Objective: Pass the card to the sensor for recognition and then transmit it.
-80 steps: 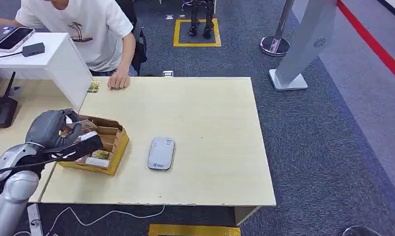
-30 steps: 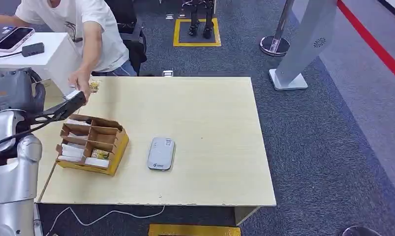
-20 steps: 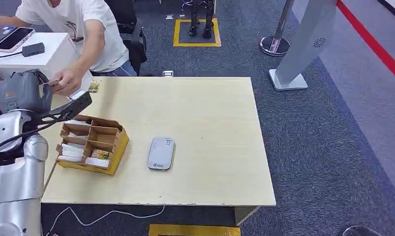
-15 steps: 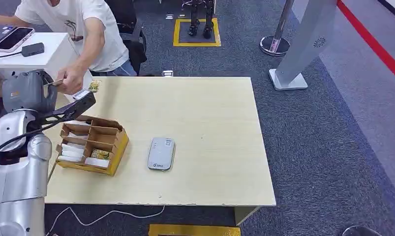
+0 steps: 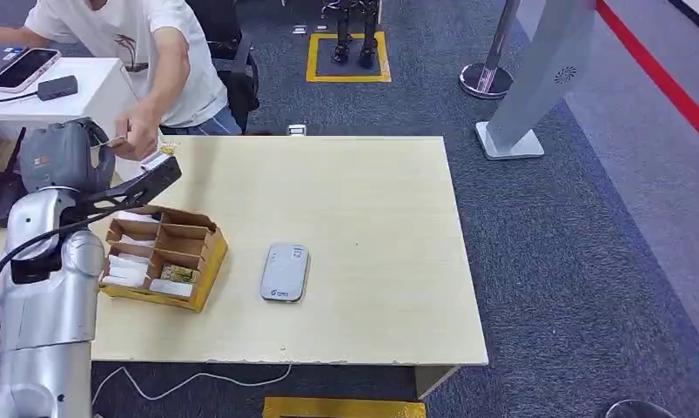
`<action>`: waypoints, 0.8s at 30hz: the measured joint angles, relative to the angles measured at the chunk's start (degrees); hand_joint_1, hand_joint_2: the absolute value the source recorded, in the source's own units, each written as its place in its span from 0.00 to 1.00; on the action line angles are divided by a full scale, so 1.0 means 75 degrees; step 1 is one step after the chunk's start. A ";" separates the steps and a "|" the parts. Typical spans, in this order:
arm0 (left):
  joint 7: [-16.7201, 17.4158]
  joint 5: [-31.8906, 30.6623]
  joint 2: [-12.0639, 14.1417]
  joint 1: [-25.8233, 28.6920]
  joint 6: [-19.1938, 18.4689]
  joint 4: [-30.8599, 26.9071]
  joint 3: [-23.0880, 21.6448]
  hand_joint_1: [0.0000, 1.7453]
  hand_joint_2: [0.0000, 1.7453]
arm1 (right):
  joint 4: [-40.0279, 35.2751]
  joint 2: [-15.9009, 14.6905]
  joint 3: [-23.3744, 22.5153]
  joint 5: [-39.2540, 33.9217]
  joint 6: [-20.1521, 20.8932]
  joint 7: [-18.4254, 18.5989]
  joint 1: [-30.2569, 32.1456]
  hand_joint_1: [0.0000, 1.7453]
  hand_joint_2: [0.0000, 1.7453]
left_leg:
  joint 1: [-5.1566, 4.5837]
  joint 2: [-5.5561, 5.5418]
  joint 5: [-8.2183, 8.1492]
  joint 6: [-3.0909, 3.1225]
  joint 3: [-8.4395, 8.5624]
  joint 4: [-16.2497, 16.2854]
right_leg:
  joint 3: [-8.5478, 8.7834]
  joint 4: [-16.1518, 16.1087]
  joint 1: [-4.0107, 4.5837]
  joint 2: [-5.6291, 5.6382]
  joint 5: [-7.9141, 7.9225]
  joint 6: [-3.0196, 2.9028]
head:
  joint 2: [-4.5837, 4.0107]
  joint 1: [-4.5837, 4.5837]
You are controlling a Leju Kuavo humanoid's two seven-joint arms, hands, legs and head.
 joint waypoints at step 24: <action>0.0000 0.0122 -0.0178 0.0003 0.0093 0.0003 0.0000 0.00 0.00 | 0.0000 0.0000 0.0000 0.0000 0.0000 0.0003 0.0002 0.00 0.00 | 0.0000 -0.0001 0.0001 0.0001 -0.0001 0.0001 | 0.0003 0.0000 0.0000 -0.0002 0.0000 0.0000 | 0.0000 0.0000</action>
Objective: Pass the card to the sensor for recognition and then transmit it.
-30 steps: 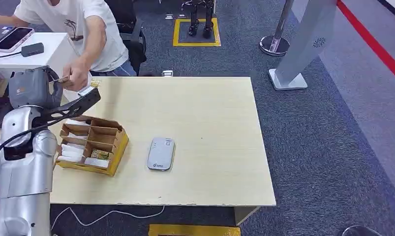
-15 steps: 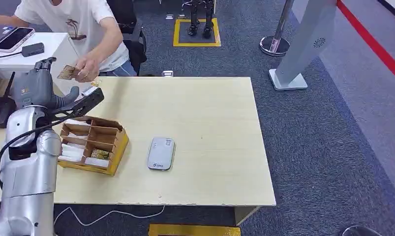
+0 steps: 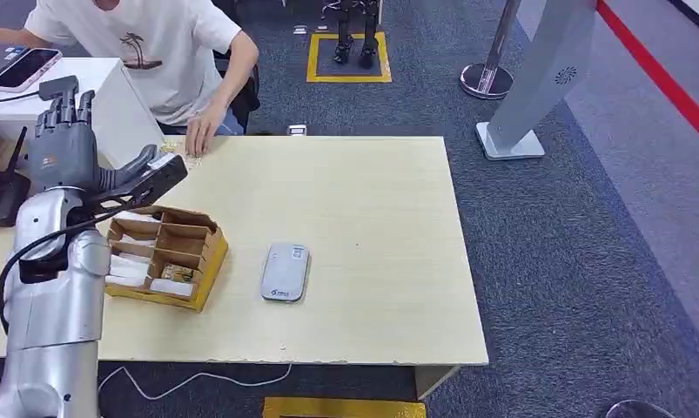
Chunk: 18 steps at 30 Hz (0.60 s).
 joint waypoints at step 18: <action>-0.0536 0.1308 -0.0213 0.1218 0.0175 -0.1290 -0.0328 0.00 1.00 | -0.0003 0.0000 -0.0183 -0.0006 0.0000 0.0073 0.0007 0.00 0.00 | -0.0004 0.0001 -0.0004 0.0000 0.0000 0.0000 | 0.0000 -0.0001 -0.0003 0.0001 -0.0005 0.0005 | 0.0000 0.0003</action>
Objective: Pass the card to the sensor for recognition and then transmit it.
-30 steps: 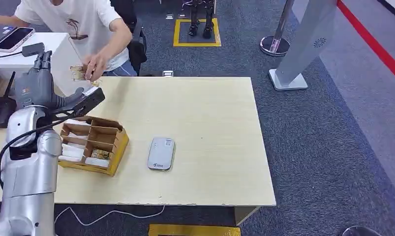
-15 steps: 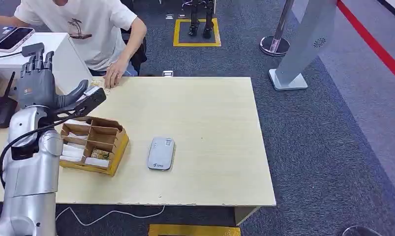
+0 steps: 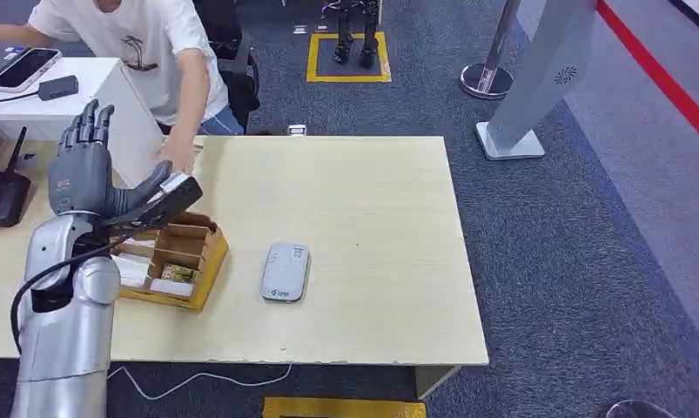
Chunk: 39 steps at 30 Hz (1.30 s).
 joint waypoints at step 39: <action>-0.0131 0.1044 0.0009 0.3064 0.1003 -0.2338 -0.1210 0.00 1.00 | -0.0044 0.0064 -0.0752 0.0000 0.0000 0.0099 0.0024 0.00 0.00 | -0.0002 0.0000 -0.0008 0.0007 0.0000 -0.0001 | 0.0000 -0.0001 -0.0001 -0.0001 -0.0006 0.0006 | 0.0000 -0.0003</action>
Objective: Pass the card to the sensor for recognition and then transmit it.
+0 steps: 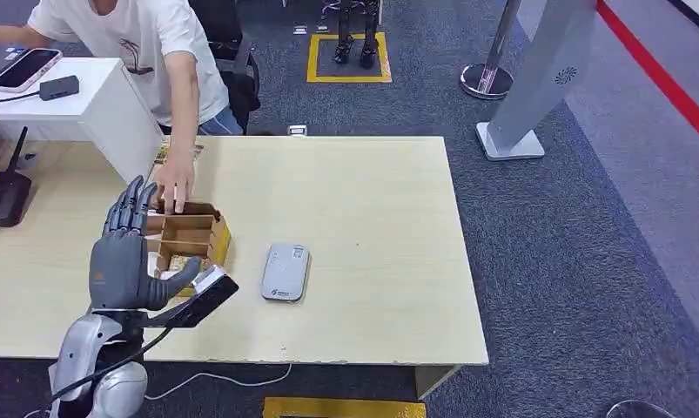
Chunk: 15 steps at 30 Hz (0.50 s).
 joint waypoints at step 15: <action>-0.0157 0.0125 -0.0067 0.0882 0.0338 -0.0239 -0.0067 0.00 1.00 | -0.0032 0.0064 -0.0233 -0.0012 0.0000 -0.0035 0.0019 0.00 0.00 | 0.0000 0.0000 -0.0006 0.0003 0.0000 0.0000 | 0.0001 0.0000 0.0000 -0.0001 -0.0003 0.0003 | 0.0000 0.0000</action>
